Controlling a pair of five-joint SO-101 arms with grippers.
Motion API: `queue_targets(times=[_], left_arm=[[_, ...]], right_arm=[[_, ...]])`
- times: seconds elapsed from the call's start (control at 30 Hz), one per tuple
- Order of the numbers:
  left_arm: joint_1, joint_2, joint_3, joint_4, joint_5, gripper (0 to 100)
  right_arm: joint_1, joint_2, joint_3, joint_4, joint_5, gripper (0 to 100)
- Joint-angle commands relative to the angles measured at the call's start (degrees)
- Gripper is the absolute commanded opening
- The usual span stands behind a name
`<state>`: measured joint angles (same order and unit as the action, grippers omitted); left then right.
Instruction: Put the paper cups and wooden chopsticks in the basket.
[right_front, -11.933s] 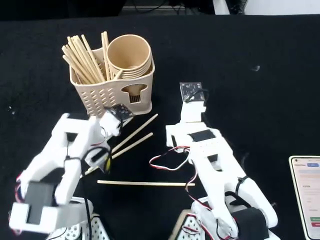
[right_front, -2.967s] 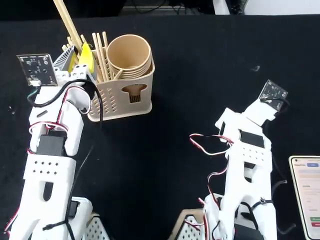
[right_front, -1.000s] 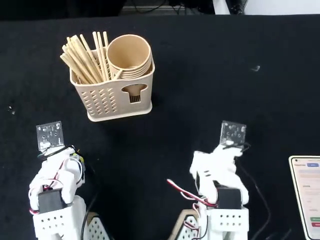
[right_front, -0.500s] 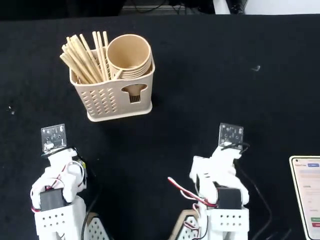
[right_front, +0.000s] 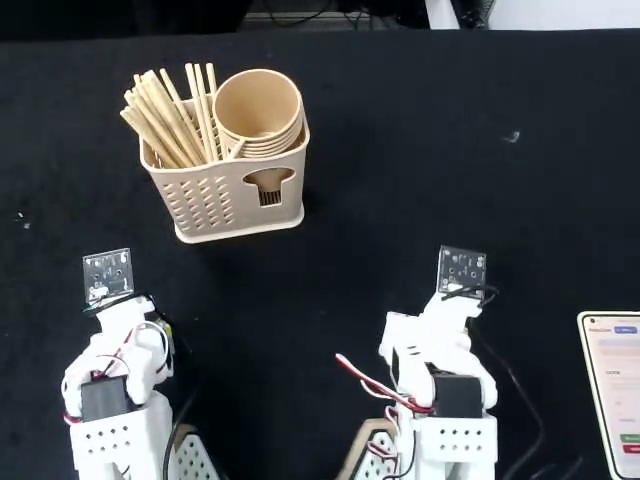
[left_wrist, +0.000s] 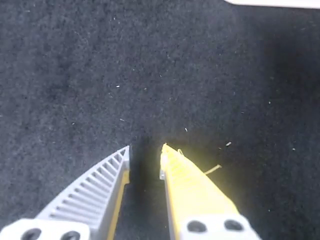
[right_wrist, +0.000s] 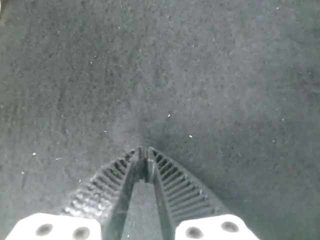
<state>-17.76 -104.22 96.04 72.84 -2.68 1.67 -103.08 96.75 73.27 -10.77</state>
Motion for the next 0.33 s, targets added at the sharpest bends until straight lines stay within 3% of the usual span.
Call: queue_targets(times=[0.0, 0.3], left_arm=[[0.5, -0.4, 1.3, 0.2, -0.2, 11], [0.5, -0.4, 1.3, 0.2, -0.2, 11]], right_arm=[[0.0, -3.1, -0.1, 0.4, 0.4, 1.5], [0.0, -3.1, -0.1, 0.4, 0.4, 1.5]])
